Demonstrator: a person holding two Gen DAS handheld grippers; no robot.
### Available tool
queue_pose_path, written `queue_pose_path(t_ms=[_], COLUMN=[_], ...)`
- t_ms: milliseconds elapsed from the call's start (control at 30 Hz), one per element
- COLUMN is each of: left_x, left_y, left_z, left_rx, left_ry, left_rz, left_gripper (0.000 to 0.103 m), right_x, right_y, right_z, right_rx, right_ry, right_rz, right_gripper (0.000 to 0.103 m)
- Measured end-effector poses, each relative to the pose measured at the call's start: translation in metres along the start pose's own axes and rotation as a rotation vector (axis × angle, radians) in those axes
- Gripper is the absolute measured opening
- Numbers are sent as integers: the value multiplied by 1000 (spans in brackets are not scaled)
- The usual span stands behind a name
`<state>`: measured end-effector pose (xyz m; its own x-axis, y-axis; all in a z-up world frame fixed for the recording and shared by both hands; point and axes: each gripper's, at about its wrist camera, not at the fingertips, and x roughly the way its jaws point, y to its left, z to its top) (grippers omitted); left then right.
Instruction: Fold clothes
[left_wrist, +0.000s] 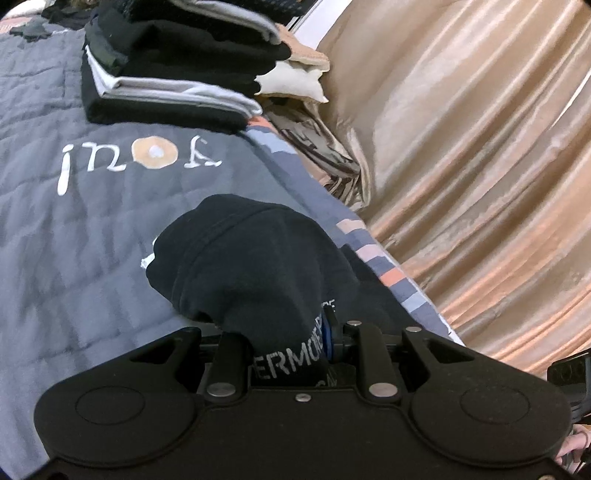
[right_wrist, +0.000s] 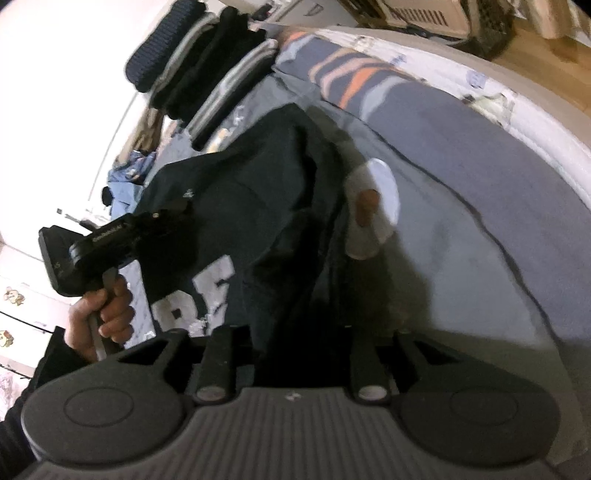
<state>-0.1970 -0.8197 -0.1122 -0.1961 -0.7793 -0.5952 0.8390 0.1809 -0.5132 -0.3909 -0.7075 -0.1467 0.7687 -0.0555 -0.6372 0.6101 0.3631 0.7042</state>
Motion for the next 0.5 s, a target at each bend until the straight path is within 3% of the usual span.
queue_pose_path(t_ms=[167, 333, 500], left_x=[3, 0, -19], left_y=[7, 15, 22], left_z=[-2, -2, -2], left_rx=[-30, -66, -75], left_ry=[13, 25, 15], left_rz=[15, 38, 80], left_gripper=[23, 31, 45], right_x=[-4, -12, -26], right_y=[-5, -3, -5], right_z=[-5, -5, -8], right_rx=[1, -25, -24], right_ry=[4, 14, 23], right_rz=[-7, -34, -87], right_gripper=[28, 30, 38])
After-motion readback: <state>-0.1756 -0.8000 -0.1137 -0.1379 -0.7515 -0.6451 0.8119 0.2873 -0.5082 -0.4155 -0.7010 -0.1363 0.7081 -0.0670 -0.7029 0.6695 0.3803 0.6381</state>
